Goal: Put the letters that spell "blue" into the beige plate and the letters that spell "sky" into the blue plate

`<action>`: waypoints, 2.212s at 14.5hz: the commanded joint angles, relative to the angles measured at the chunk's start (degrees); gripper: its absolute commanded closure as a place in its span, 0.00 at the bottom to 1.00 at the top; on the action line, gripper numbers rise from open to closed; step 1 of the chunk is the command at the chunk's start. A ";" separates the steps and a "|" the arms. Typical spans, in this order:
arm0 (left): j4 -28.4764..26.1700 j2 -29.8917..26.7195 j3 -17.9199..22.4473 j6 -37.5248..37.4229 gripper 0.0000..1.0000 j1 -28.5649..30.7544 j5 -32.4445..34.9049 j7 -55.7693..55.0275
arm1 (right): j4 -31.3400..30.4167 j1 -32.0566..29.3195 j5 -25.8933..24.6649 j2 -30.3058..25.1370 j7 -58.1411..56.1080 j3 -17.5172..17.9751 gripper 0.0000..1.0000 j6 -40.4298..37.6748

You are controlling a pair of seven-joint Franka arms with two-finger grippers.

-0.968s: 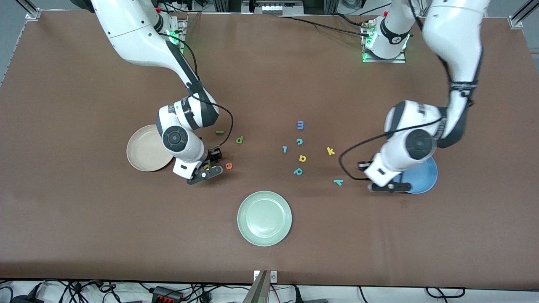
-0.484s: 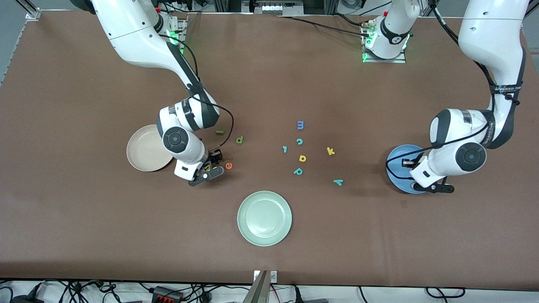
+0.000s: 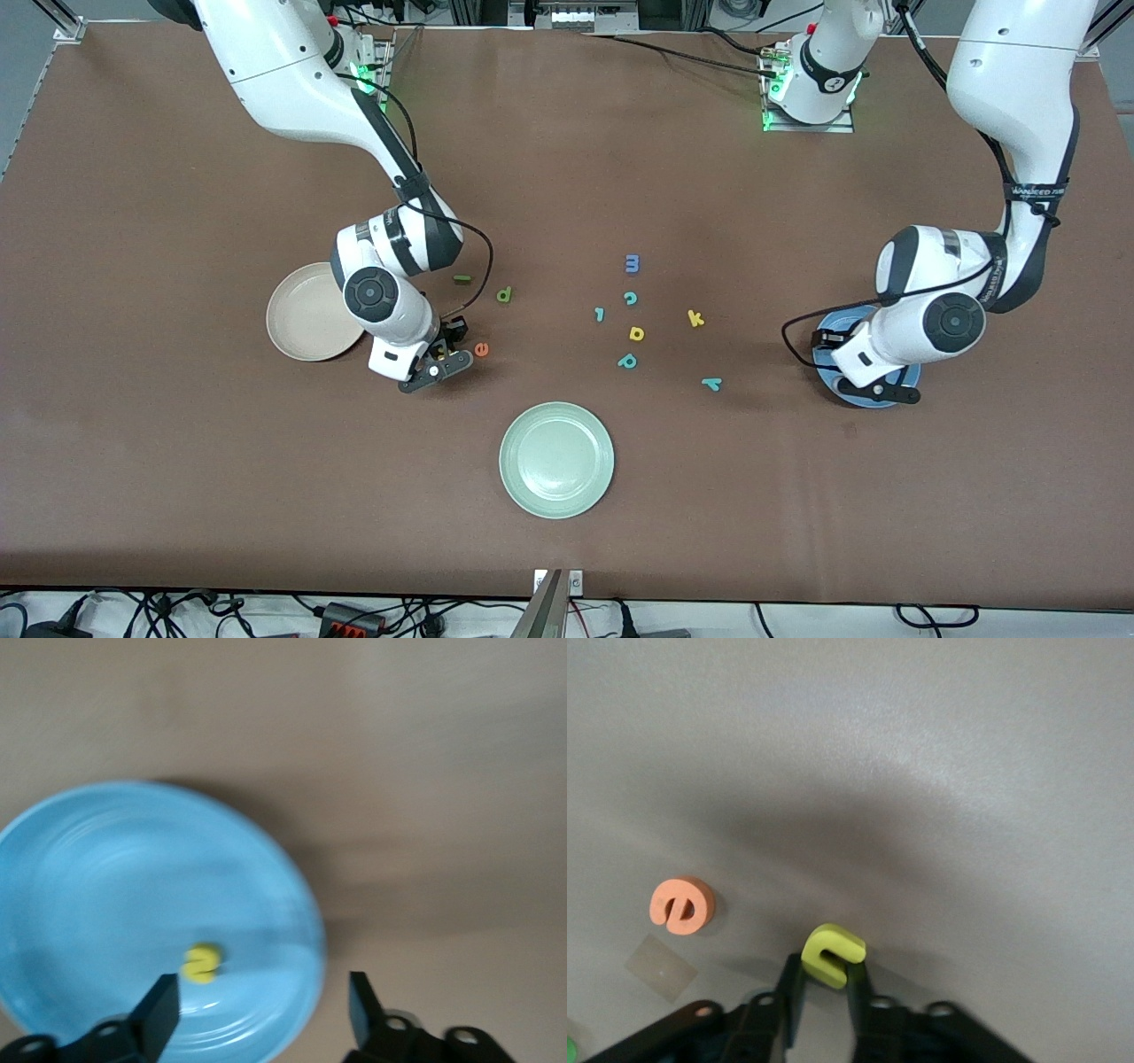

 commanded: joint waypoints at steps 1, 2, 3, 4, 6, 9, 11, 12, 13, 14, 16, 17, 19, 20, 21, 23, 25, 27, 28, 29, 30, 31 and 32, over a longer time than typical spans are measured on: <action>3.86 0.09 -3.53 -0.75 0.00 -2.46 0.73 -3.71 | 1.07 -0.04 -0.60 1.19 -0.94 -0.22 0.91 0.28; 5.44 1.49 -3.53 -0.57 0.00 -4.65 0.82 -3.90 | 1.07 -0.21 -0.52 1.10 -0.85 -0.22 0.91 0.20; 6.76 2.89 -3.53 -0.48 0.00 -6.76 1.43 -3.82 | 1.07 -0.47 -0.52 0.66 -0.94 -0.39 0.91 0.02; 7.91 4.30 -3.53 0.56 0.00 -9.04 1.26 -4.16 | 0.99 -0.91 -0.52 -0.13 -1.03 -0.48 0.91 -0.16; 8.01 6.58 -3.45 5.12 0.00 -11.08 1.44 -4.34 | 0.81 -0.57 -0.52 -0.14 -0.33 -0.40 0.91 -0.16; 7.83 9.75 -3.18 10.76 0.00 -12.75 1.61 -3.46 | 0.64 -0.30 -0.43 0.22 0.20 -0.22 0.65 -0.07; 7.92 11.25 -3.18 13.48 0.00 -12.41 7.03 -3.46 | 0.98 -0.21 0.27 0.22 0.38 -0.22 0.29 0.54; 7.92 12.21 -3.27 14.97 0.00 -12.23 9.59 -3.46 | 1.16 -0.30 0.27 0.04 0.38 -0.22 0.23 0.63; 7.92 13.09 -3.27 16.64 0.00 -12.14 10.05 -3.46 | 1.16 -0.30 0.27 -0.13 0.38 -0.22 0.21 0.72; 7.92 13.45 -3.27 18.22 0.00 -12.14 10.05 -3.46 | 1.16 -0.21 0.45 -0.40 0.81 -0.22 0.21 0.63; 8.09 13.98 -3.27 19.11 0.08 -12.14 10.14 -3.38 | 1.16 -0.39 0.63 -0.40 3.61 -0.22 0.21 0.72; 8.09 13.98 -3.36 19.12 0.14 -12.32 10.14 -3.38 | 1.60 -0.39 1.06 -0.40 6.07 -0.22 0.21 0.72; 8.18 13.98 -3.36 19.12 0.27 -12.23 9.96 -3.38 | 3.09 0.14 1.59 -0.40 10.82 -0.13 0.21 0.46; 8.27 13.98 -3.36 19.12 0.33 -12.32 9.96 -3.38 | 3.97 0.83 1.59 0.12 13.45 -0.13 0.21 0.46; 8.27 13.98 -3.36 19.12 0.37 -12.23 9.96 -3.38 | 4.24 1.02 1.51 0.65 14.87 -0.22 0.21 0.55; 8.27 13.98 -3.36 19.12 0.45 -12.23 9.79 -3.38 | 4.33 0.49 1.77 0.83 16.37 -0.22 0.22 0.46; 8.27 13.89 -3.36 19.12 0.57 -12.14 9.79 -3.46 | 4.33 0.49 1.68 0.83 20.48 -0.31 0.23 0.20; 8.27 13.54 -3.36 19.03 0.71 -12.05 9.61 -3.46 | 4.33 0.49 1.68 0.92 23.92 -0.31 0.23 -0.07; 8.27 13.37 -3.36 19.03 0.74 -11.79 9.52 -3.55 | 4.24 0.49 1.68 0.92 24.80 -0.31 0.24 -0.24; 8.27 13.10 -3.45 18.85 0.75 -11.36 9.52 -3.55 | 4.24 0.49 1.68 1.01 25.86 -0.31 0.26 -0.59; 8.27 12.14 -3.45 18.33 0.77 -10.92 9.52 -3.64 | 4.33 0.49 1.59 1.44 27.26 -0.31 0.28 -0.60; 8.18 11.00 -3.45 17.28 0.78 -10.22 9.52 -3.64 | 4.33 0.49 1.59 1.79 28.06 -0.31 0.28 -0.51; 8.27 9.60 -3.62 15.09 0.79 -9.25 9.52 -3.55 | 4.33 0.49 1.59 2.06 28.15 -0.31 0.29 -0.51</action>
